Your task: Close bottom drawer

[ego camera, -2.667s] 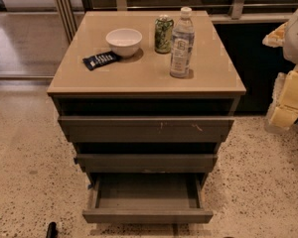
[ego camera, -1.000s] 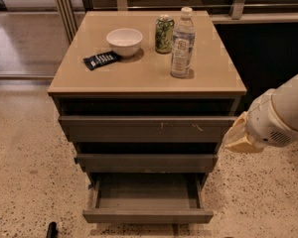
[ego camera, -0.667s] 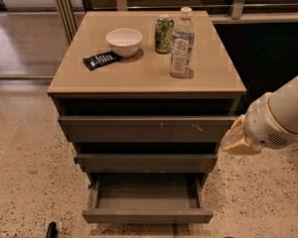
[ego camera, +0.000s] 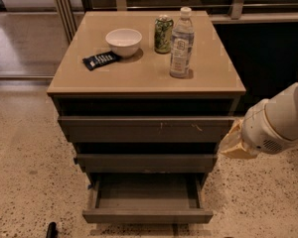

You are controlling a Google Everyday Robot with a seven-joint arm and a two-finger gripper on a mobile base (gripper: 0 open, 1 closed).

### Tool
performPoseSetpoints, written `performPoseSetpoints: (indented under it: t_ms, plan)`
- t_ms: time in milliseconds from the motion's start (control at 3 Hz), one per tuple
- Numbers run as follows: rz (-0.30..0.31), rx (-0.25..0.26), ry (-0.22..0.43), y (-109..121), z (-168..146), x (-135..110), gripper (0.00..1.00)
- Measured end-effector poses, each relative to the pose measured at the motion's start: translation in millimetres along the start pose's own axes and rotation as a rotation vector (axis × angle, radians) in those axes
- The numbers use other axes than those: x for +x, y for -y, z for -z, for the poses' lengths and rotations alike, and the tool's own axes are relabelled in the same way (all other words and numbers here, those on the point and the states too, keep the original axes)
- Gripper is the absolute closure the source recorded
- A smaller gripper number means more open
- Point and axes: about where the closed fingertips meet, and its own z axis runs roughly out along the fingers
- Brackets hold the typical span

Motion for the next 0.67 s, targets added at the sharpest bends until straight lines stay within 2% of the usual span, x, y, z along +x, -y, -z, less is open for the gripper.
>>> performPoseSetpoints:
  t_ms: [333, 667]
  plan:
    - [-0.028, -0.053, 0.044, -10, -112, 32, 1.00]
    - [-0.042, -0.103, 0.070, -18, -184, 50, 1.00]
